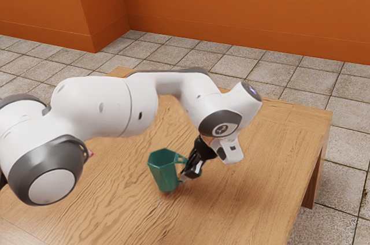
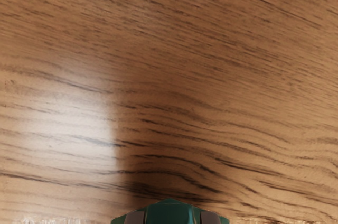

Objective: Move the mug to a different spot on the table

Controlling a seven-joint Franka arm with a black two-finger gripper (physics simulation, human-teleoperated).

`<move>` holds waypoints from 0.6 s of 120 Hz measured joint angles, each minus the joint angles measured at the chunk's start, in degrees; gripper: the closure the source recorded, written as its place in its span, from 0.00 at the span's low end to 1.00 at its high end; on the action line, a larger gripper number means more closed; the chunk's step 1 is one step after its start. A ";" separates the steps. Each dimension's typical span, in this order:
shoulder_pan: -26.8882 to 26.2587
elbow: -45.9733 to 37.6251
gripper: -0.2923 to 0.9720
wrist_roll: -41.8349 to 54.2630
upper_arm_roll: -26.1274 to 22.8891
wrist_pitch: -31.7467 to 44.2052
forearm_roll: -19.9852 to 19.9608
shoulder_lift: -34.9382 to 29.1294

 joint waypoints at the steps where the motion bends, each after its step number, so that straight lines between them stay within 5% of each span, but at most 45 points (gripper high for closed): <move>1: 0.03 0.18 0.77 0.00 0.00 -0.08 0.07 -0.03; 72: 9.83 6.65 0.77 0.16 0.13 -3.89 4.48 -1.24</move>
